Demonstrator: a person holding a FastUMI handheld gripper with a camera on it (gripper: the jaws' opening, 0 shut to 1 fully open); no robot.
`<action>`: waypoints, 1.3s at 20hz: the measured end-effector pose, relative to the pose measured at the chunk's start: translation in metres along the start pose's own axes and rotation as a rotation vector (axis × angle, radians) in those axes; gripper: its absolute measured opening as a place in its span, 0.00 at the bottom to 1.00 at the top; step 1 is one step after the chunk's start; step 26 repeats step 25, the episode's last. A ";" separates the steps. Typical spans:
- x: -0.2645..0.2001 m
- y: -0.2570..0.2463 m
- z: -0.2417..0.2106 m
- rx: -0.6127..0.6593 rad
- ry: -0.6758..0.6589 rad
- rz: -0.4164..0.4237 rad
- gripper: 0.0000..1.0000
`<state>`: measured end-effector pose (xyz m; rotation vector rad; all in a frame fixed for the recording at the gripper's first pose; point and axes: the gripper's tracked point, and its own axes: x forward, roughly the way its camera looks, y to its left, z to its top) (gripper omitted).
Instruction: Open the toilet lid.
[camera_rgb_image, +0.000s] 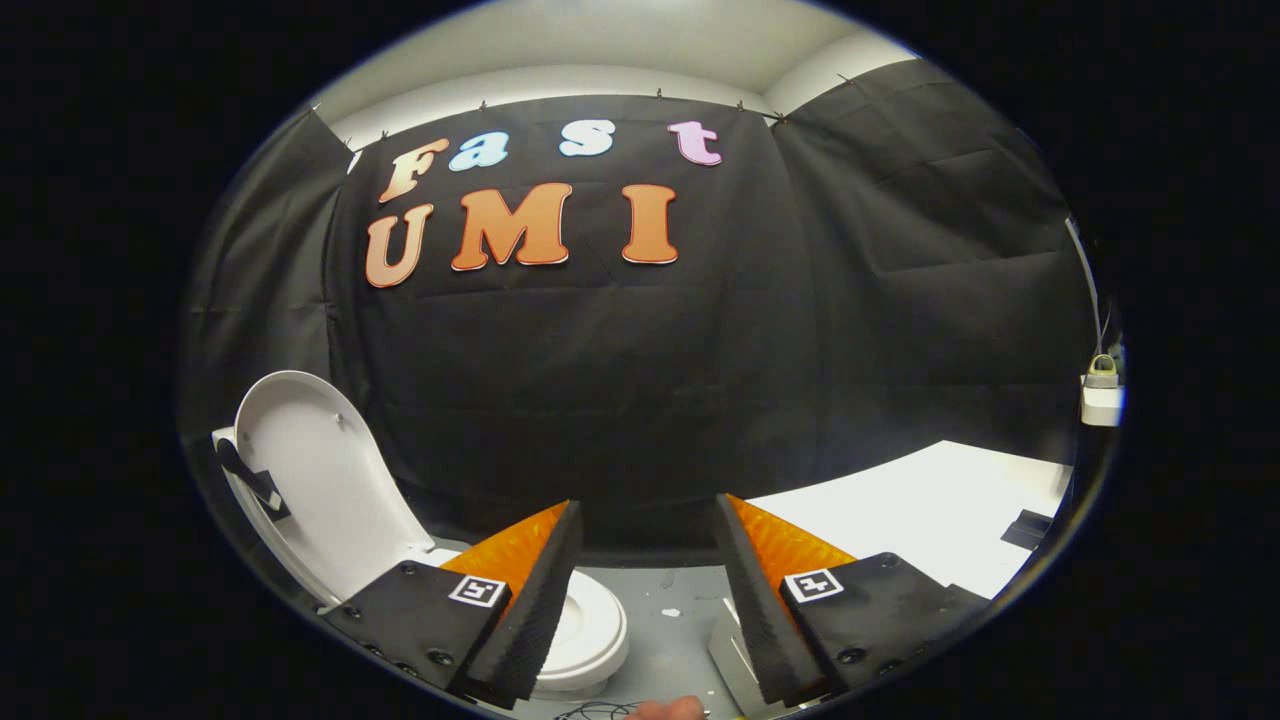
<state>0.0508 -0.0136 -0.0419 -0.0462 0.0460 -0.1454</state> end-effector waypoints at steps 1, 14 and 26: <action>0.000 0.000 -0.001 0.000 0.003 0.000 0.86; -0.001 0.005 -0.004 -0.040 0.017 0.009 0.86; -0.002 0.005 -0.007 -0.048 0.029 0.009 0.86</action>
